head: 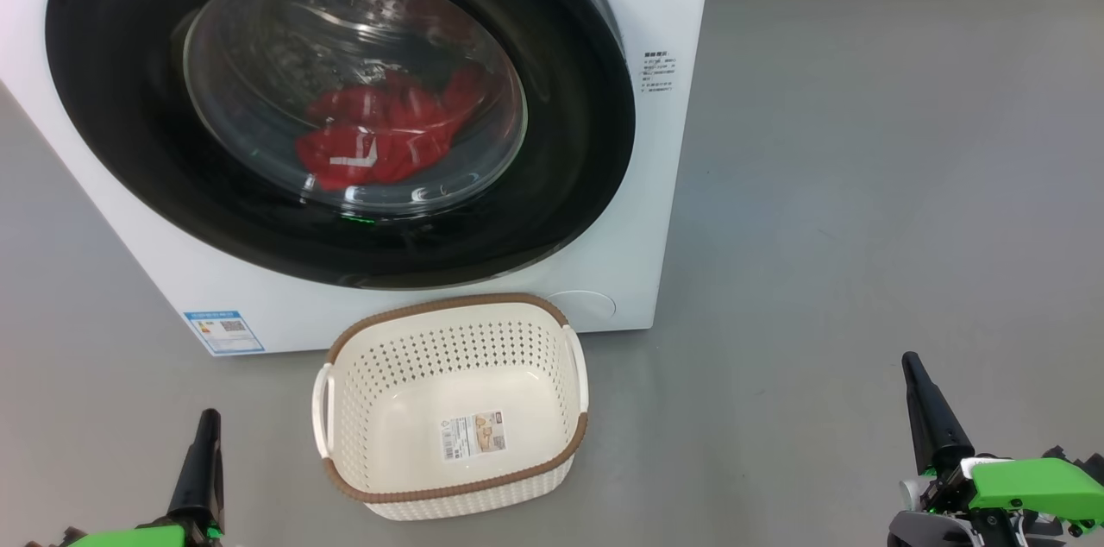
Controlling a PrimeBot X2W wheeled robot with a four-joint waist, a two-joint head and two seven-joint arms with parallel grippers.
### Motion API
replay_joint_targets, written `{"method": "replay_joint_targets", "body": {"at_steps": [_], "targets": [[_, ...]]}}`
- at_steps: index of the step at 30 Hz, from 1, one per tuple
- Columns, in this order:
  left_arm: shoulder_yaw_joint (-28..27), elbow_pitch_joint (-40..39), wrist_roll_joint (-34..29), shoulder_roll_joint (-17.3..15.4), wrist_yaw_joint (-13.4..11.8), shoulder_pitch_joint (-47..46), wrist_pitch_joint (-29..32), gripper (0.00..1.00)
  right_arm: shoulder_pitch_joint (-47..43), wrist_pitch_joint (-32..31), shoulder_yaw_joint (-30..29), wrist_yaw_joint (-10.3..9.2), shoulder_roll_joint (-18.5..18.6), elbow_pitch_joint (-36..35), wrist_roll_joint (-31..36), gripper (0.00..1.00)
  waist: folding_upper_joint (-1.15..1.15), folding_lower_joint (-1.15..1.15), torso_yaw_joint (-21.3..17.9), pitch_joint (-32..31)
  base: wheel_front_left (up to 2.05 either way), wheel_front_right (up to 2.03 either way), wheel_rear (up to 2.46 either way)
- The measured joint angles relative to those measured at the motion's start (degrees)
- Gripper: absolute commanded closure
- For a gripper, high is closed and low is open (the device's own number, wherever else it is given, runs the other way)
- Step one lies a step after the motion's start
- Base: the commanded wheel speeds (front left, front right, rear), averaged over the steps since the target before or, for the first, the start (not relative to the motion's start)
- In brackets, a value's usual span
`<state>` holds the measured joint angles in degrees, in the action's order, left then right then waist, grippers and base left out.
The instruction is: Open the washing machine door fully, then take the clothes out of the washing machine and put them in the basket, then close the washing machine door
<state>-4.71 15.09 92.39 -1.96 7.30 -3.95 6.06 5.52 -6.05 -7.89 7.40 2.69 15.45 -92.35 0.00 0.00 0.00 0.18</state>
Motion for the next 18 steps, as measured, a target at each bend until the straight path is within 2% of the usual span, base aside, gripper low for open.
{"method": "replay_joint_targets", "body": {"at_steps": [18], "targets": [[0.0, 0.0, 0.0, 0.0, 0.0, 0.0, 0.0, 1.0, 0.0, 0.0, 0.0, 0.0, 0.0, 0.0, 0.0, 1.0, 0.0, 0.0, 0.0, 0.0, 0.0, 0.0, 0.0]]}}
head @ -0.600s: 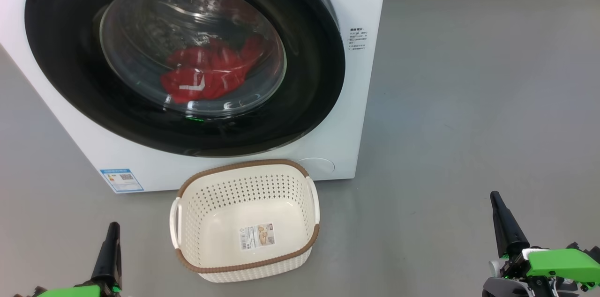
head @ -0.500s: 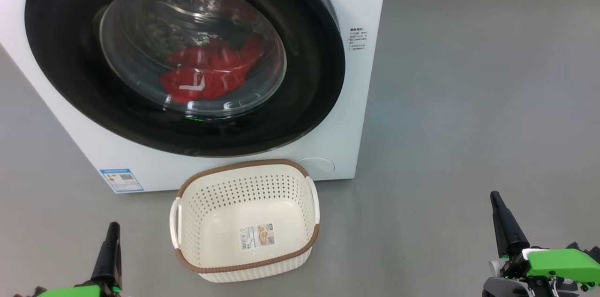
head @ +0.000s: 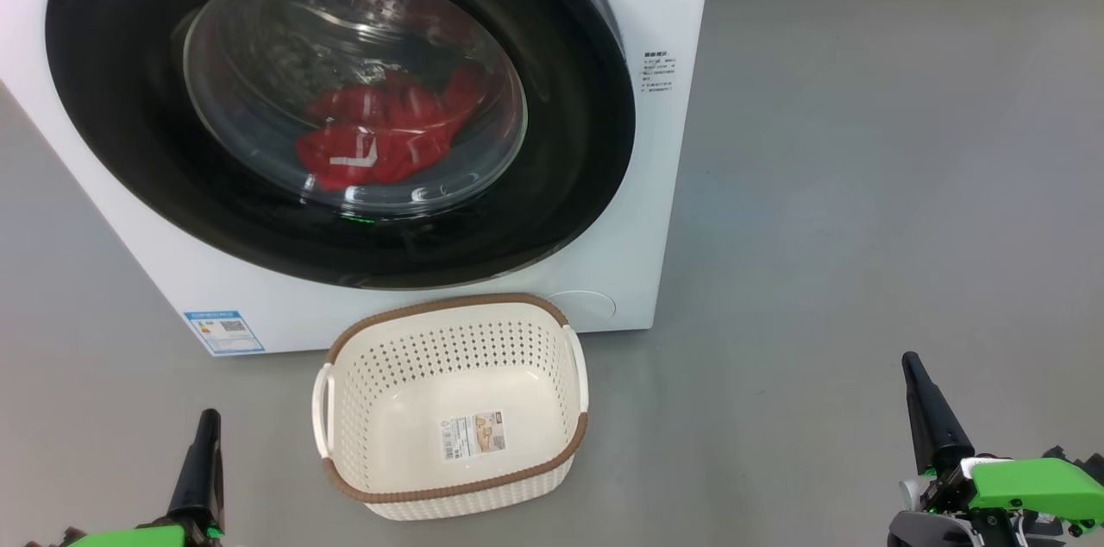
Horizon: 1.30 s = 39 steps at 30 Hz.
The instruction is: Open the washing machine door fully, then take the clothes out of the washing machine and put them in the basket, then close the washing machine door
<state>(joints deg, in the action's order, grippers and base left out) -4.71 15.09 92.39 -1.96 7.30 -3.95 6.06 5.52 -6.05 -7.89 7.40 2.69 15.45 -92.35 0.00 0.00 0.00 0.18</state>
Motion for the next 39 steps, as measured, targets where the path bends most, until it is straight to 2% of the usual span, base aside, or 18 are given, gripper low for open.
{"method": "replay_joint_targets", "body": {"at_steps": [39], "targets": [[0.0, 0.0, 0.0, 0.0, 0.0, 0.0, 0.0, 1.0, 0.0, 0.0, 0.0, 0.0, 0.0, 0.0, 0.0, 1.0, 0.0, 0.0, 0.0, 0.0, 0.0, 0.0, 0.0]]}}
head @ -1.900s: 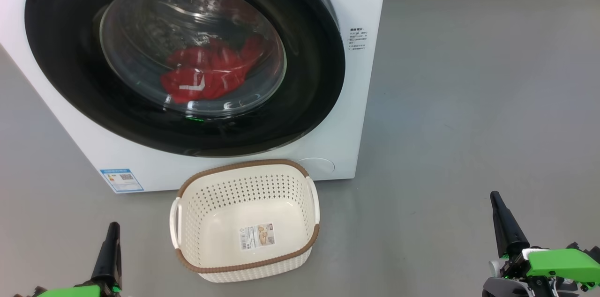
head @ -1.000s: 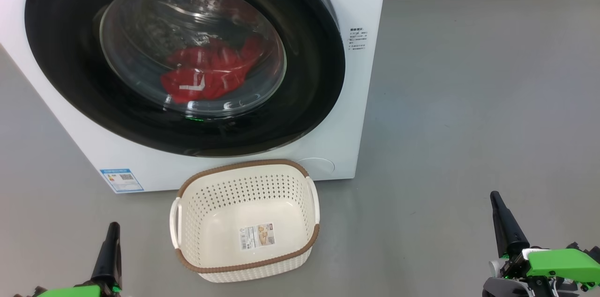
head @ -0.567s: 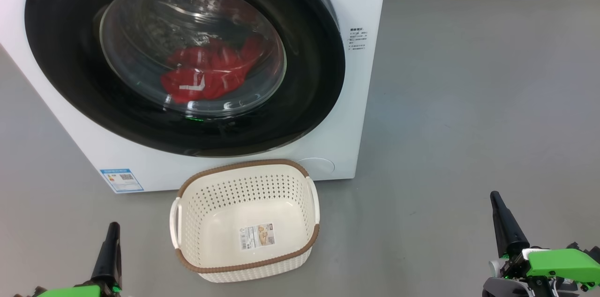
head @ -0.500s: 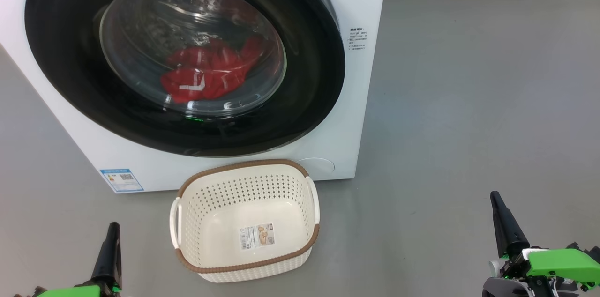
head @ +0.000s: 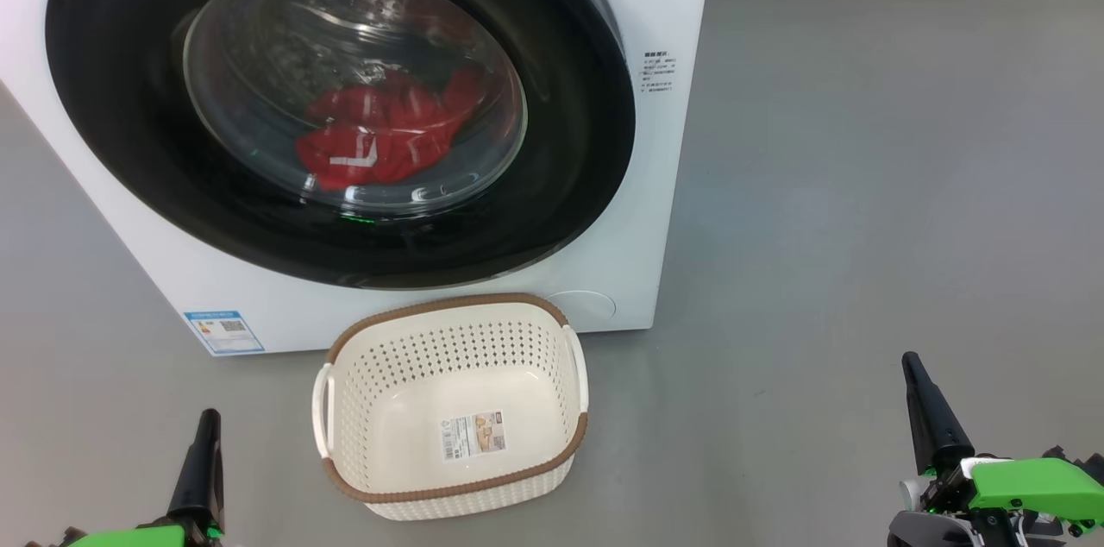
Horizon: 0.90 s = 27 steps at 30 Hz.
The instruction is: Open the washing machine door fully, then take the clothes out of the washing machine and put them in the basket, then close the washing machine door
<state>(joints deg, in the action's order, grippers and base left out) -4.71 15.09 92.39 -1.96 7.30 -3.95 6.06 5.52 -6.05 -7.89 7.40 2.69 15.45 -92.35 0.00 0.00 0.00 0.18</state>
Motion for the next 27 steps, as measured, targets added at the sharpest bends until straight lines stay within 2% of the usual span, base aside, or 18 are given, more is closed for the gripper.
{"method": "replay_joint_targets", "body": {"at_steps": [26, 27], "targets": [[0.0, 0.0, 0.0, 0.0, 0.0, 0.0, 0.0, 1.0, 0.0, 0.0, 0.0, 0.0, 0.0, 0.0, 0.0, 1.0, 0.0, 0.0, 0.0, 0.0, 0.0, 0.0, 0.0], [0.0, 0.2, 0.0, 0.1, 0.0, 0.1, 0.0, 0.0, 0.0, 0.0, 0.0, 0.0, 0.0, 0.3, 0.0, 0.0, 0.0, 0.0, 0.0, 0.0, 0.0, 0.0, 0.0]]}}
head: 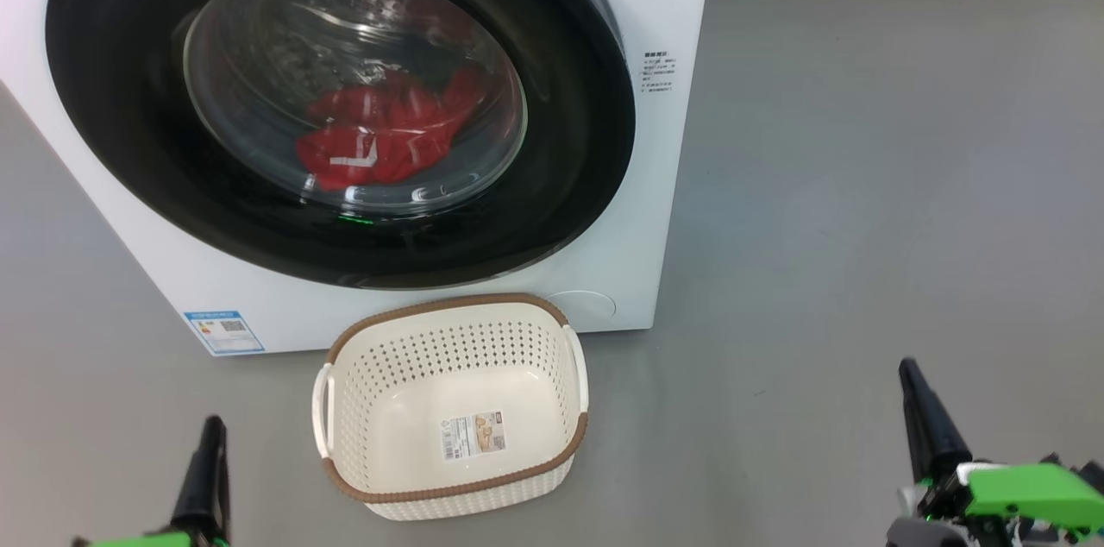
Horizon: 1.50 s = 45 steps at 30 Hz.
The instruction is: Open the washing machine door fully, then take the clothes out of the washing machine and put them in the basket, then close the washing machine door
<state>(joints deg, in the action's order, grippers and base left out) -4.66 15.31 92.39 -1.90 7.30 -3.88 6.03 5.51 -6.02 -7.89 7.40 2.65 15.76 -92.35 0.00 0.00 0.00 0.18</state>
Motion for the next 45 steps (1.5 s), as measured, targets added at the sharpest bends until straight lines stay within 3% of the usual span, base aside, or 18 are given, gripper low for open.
{"method": "replay_joint_targets", "body": {"at_steps": [5, 26, 32, 45], "targets": [[0.4, 2.1, 0.0, 0.9, 0.0, 2.1, -0.2, 0.0, -1.6, 0.1, 0.1, 0.0, -0.7, 2.3, 0.0, 0.0, 0.0, 0.0, 0.0, 0.1, 0.0, 0.0, 0.0], [1.3, -0.4, -2.0, 0.8, 0.0, 2.1, -3.6, 0.0, -1.4, 2.7, 3.4, 0.0, -0.4, 0.0, 0.7, 0.0, 0.0, 0.01, 0.4, 0.1, 0.0, 0.0, 0.0], [1.7, -1.4, -4.9, 0.6, 0.0, 2.1, -4.7, 0.0, -0.6, 4.4, 5.5, 0.0, 1.0, -0.7, 3.5, 0.0, 0.0, 0.01, 0.5, 0.1, 0.0, 0.0, 0.0], [2.9, -3.9, -18.3, 0.1, 0.0, 2.0, -6.7, 0.0, 0.6, 6.8, 7.4, 0.0, 1.8, -1.8, 13.1, 0.0, 0.0, 0.01, 0.7, 0.2, 0.0, 0.0, 0.0]]}}
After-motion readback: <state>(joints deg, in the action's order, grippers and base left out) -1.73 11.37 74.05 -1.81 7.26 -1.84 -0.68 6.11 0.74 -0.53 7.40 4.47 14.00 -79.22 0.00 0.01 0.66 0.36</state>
